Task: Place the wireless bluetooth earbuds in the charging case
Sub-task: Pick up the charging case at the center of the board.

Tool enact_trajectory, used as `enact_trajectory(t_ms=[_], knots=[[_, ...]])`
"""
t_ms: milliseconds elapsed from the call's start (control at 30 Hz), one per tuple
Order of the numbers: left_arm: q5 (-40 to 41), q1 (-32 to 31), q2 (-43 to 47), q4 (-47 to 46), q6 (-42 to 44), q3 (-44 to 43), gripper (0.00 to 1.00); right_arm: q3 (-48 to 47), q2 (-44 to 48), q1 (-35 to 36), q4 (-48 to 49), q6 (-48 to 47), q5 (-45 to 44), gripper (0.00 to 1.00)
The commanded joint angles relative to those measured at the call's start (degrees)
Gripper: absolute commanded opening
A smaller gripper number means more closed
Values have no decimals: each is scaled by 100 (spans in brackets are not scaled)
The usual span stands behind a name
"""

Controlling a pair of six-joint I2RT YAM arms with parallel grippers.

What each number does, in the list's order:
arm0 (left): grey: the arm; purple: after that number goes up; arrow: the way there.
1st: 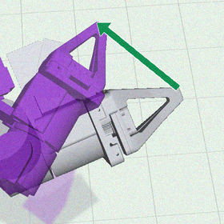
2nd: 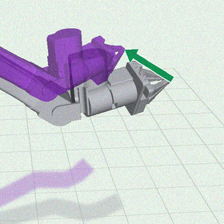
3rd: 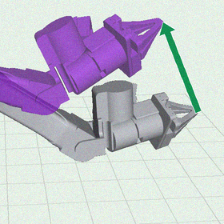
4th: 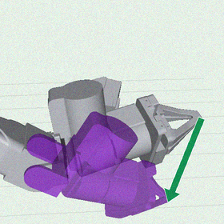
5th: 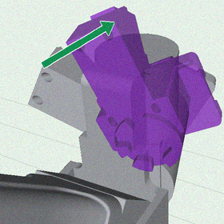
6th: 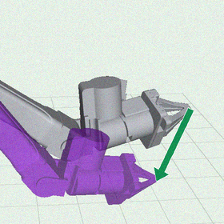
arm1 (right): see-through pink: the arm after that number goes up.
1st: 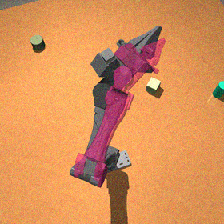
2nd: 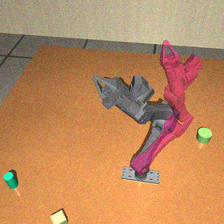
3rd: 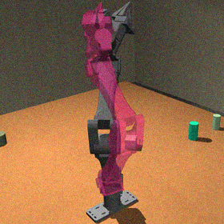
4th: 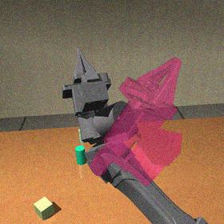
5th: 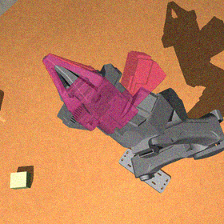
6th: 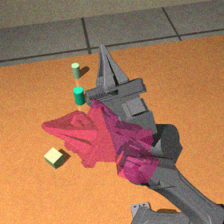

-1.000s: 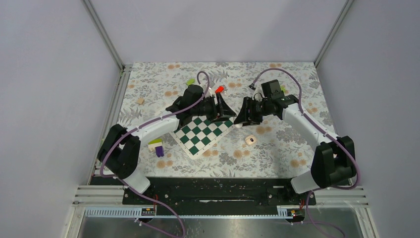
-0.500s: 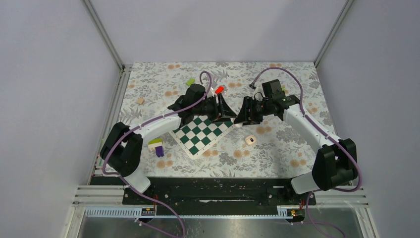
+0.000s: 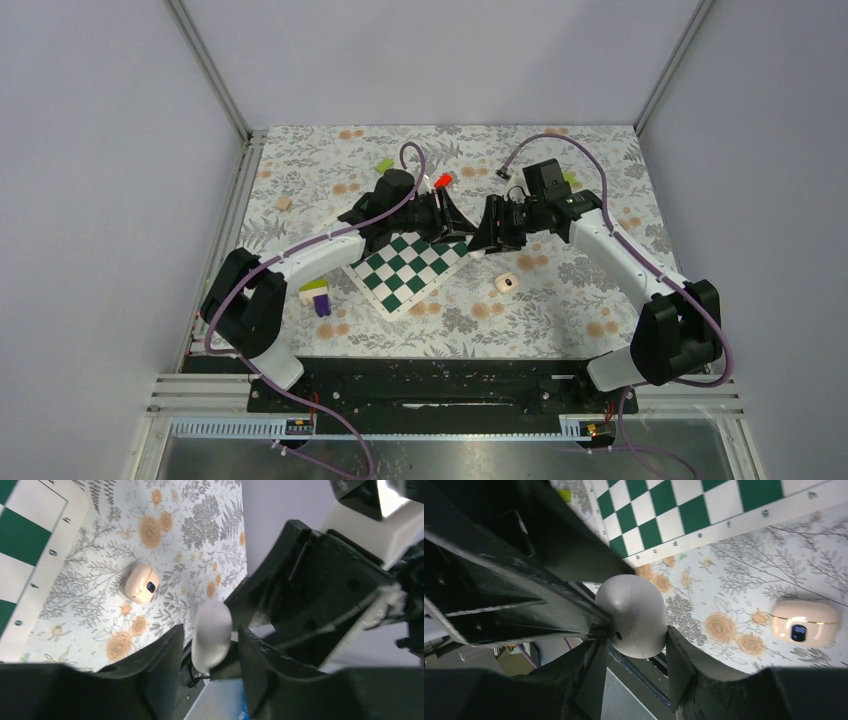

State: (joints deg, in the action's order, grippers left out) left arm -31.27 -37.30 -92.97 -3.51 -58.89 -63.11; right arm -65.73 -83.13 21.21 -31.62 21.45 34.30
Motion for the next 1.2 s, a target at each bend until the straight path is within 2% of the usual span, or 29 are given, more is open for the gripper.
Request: enact_trajectory(t_ms=[0, 100, 167, 333, 467, 533, 600, 667, 733, 967, 1067, 1167], knots=[[334, -36, 137, -104, 86, -90, 49, -372, 190, 224, 102, 0, 498, 33], [317, -34, 125, -137, 96, -111, 52, -449, 183, 242, 50, -15, 489, 32], [273, -38, 99, -149, 105, -142, 49, -479, 185, 257, 35, -9, 487, 33], [192, -41, 53, -167, 106, -160, 26, -543, 184, 279, 2, -1, 434, 33], [191, -36, 76, -166, 114, -151, 14, -554, 134, 282, -22, 36, 357, 35], [184, -40, 86, -166, 114, -140, 8, -554, 103, 282, -44, 75, 299, 45], [152, -38, 77, -169, 89, -145, 3, -575, 102, 283, -113, 64, 175, 64], [141, -41, 64, -132, 89, -174, 0, -616, 184, 284, -233, 5, -44, 72], [142, -36, 60, -94, 104, -199, 0, -675, 308, 282, -366, -80, -256, 75], [-16, -7, 0, -248, -28, -245, 0, -542, 753, 278, -412, -167, -617, 78], [-310, 88, -42, -723, -517, -118, 0, -35, 1087, 272, 123, 134, -932, 74], [-766, 243, -137, -1829, -1368, 176, 0, 705, 1582, 253, 1521, 863, -579, 71]])
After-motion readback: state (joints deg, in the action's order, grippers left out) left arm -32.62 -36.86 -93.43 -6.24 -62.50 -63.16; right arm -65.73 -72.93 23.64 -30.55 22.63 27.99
